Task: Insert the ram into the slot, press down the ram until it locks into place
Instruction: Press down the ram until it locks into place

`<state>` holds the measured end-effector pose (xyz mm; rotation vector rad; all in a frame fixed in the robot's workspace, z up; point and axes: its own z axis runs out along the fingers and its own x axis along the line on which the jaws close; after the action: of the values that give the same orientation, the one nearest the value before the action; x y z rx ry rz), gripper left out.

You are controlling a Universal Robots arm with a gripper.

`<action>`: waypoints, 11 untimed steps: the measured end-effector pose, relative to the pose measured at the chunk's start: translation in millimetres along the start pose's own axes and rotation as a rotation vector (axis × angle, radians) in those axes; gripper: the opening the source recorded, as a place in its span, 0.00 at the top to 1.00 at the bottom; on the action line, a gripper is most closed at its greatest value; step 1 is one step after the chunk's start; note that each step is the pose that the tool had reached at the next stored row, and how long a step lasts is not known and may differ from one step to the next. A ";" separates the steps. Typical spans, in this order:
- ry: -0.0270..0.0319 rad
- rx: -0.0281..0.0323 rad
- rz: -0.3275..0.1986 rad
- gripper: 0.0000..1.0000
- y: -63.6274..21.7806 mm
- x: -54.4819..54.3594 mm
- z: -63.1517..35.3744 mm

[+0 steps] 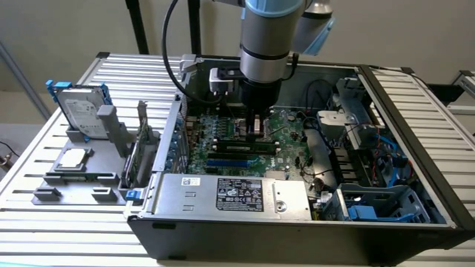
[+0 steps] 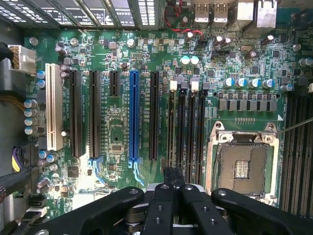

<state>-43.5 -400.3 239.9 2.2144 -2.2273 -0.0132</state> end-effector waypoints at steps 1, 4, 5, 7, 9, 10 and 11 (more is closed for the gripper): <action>0.0000 -0.0001 0.000 0.89 0.1 -0.1 0.7; 0.0000 -0.0003 0.000 0.89 0.2 -0.2 2.5; 0.0000 -0.0004 0.000 0.89 0.3 -0.3 3.1; 0.0002 -0.0006 0.000 0.89 0.5 -0.8 3.9; 0.0001 -0.0005 0.000 0.89 0.6 -1.7 4.7; 0.0001 -0.0005 0.000 0.89 0.6 -2.1 4.9; 0.0000 -0.0004 0.000 0.89 0.6 -2.4 5.2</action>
<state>-44.1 -397.8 234.7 2.2140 -2.2274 -0.0137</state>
